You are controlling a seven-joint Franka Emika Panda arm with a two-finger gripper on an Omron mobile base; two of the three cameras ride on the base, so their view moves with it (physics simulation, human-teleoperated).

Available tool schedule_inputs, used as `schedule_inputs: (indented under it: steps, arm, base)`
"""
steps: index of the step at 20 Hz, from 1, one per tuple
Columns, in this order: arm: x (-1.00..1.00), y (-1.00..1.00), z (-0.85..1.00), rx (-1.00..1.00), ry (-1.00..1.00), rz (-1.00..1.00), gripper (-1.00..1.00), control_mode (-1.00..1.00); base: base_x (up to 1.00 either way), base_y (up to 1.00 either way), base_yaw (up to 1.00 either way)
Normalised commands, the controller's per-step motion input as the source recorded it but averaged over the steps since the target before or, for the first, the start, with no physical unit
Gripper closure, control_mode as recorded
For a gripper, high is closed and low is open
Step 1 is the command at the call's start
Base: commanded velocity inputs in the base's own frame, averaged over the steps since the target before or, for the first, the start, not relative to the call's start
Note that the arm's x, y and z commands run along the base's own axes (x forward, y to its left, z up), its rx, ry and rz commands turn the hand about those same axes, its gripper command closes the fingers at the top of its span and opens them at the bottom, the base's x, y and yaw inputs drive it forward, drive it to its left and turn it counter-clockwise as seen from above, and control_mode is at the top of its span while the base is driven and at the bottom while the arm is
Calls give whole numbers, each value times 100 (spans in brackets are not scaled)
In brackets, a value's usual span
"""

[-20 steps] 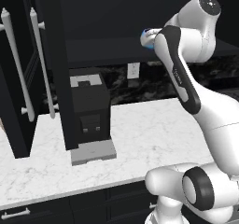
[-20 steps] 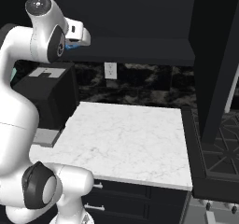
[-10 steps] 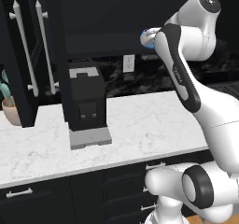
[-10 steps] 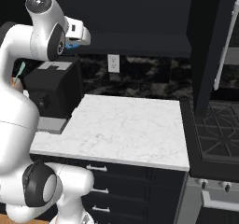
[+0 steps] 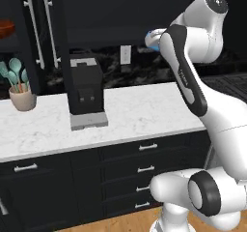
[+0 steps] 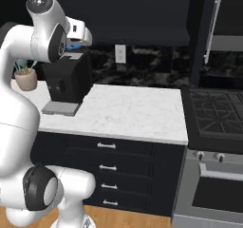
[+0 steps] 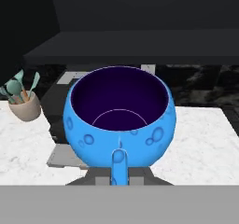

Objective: Gather all objects into one cabinet and sort the glasses and bowls to opposite sides.

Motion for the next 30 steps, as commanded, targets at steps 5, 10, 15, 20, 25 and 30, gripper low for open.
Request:
schedule_inputs:
  steps: [5,10,15,20,25,30]
  arm:
    - [0,0,0,0,0,0,100,100]
    - [0,0,0,0,0,0,100,100]
    - [0,0,0,0,0,0,100,100]
    - [0,0,0,0,0,0,100,100]
    - [0,0,0,0,0,0,100,100]
    - [0,0,0,0,0,0,100,100]
  base:
    - [-82,0,0]
    - [-78,0,0]
    - [-55,26,0]
    - [-5,80,0]
    - [-3,89,0]
    - [-9,86,0]
